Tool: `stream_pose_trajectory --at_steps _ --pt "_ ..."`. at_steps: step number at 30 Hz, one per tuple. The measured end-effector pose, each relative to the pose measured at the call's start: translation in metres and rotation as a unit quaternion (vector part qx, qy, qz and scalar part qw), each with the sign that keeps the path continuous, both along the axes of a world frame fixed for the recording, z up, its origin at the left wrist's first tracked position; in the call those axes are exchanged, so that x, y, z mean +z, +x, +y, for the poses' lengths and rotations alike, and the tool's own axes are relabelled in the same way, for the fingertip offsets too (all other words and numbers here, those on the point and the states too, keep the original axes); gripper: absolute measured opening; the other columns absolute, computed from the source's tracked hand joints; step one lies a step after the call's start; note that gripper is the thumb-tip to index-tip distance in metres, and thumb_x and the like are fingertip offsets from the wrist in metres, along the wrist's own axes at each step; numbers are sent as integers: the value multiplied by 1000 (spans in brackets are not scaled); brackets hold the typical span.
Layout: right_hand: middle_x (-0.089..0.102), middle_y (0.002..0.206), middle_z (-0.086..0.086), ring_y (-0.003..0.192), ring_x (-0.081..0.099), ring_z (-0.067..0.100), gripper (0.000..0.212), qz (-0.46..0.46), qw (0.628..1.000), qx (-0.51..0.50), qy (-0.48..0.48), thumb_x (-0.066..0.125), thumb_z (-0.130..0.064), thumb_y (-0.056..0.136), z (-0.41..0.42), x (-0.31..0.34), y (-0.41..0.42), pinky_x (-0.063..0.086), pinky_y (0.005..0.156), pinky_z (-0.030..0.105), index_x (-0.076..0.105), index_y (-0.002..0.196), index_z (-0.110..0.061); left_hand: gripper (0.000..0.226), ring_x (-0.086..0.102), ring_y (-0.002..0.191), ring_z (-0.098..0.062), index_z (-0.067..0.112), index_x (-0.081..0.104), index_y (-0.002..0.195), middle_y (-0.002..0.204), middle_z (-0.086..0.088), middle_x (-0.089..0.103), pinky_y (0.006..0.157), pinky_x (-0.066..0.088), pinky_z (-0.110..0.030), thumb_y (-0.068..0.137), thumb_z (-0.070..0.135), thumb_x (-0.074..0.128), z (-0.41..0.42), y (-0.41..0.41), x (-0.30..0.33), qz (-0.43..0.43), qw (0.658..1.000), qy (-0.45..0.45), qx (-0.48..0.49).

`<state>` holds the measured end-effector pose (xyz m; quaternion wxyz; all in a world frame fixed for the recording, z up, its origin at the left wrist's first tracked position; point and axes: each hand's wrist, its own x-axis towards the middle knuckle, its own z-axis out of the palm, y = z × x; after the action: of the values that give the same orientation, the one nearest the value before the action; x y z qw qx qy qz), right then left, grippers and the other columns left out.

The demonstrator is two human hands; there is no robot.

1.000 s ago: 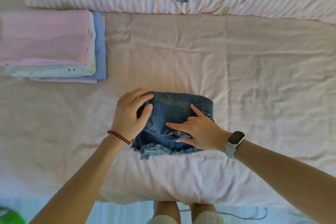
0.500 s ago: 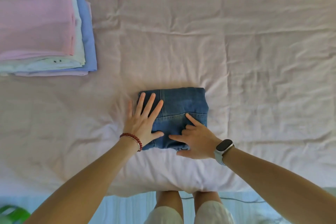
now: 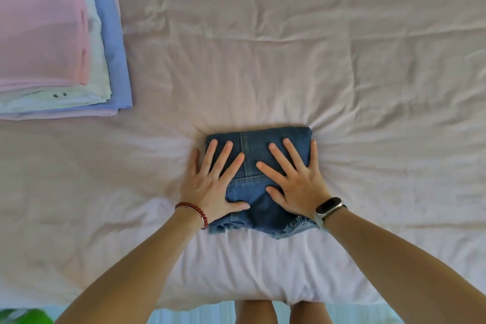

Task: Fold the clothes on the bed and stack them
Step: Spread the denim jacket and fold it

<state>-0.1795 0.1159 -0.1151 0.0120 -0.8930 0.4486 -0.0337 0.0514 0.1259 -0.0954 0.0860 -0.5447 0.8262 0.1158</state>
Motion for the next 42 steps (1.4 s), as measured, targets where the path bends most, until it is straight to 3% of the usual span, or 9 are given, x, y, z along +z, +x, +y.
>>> stream_pose_trajectory --at_steps 7,12,15,17,21,24,32,34,42 --pt "35 147 6 136 31 34 58 -14 999 -17 28 46 -50 84 -2 5 5 20 101 72 38 139 -35 110 7 139 -38 23 14 142 151 -10 10 105 23 -64 58 82 52 -5 0 3 -3 999 44 3" --pt "33 149 11 137 31 32 46 -105 981 -124 103 37 -33 94 12 42 2 27 105 61 42 139 -27 69 -2 144 -20 27 17 145 154 2 -2 114 16 -36 90 39 55 14 -10 28 229 950 41 207" --pt "16 155 5 140 19 21 56 -297 821 -398 281 48 -31 95 30 53 -6 23 108 31 25 146 -25 61 34 134 -25 14 37 140 144 -8 36 109 32 -35 87 33 61 26 -28 40 361 769 59 524" --pt "34 145 1 131 36 19 58 -382 704 -477 362 53 -34 91 35 57 -7 30 103 26 28 143 -25 46 57 107 -26 14 54 115 115 -8 60 85 49 -36 81 42 66 24 -31 43 398 661 136 621" --pt "59 93 -1 75 58 15 32 -436 563 -540 449 50 -51 88 17 74 -7 52 56 31 56 99 -22 40 62 91 -22 15 57 104 99 -3 65 79 49 -33 81 47 63 11 -14 50 391 638 265 608" --pt "54 81 5 65 53 23 44 -409 489 -588 498 51 -55 86 7 88 -8 51 51 32 56 85 -11 34 61 85 -20 12 54 104 99 -6 63 72 47 -29 87 40 59 10 -15 60 407 651 264 584" --pt "54 94 9 79 54 26 31 -451 533 -530 481 42 -48 93 6 145 53 51 61 38 50 95 -18 16 57 91 -24 14 50 100 95 -1 59 68 42 -26 93 28 52 23 27 124 425 696 68 575" --pt "56 107 5 90 56 21 28 -484 592 -454 457 41 -41 96 -13 166 98 53 73 39 50 113 -20 20 56 95 -26 13 51 107 98 -2 58 76 44 -30 93 27 52 6 79 150 426 712 -13 558" --pt "29 130 -23 100 40 -22 58 -546 749 -205 314 37 -15 100 -118 219 299 32 80 -6 6 148 -21 41 45 114 -12 20 35 139 128 7 46 96 35 -21 98 19 41 -107 290 211 453 760 -151 441"
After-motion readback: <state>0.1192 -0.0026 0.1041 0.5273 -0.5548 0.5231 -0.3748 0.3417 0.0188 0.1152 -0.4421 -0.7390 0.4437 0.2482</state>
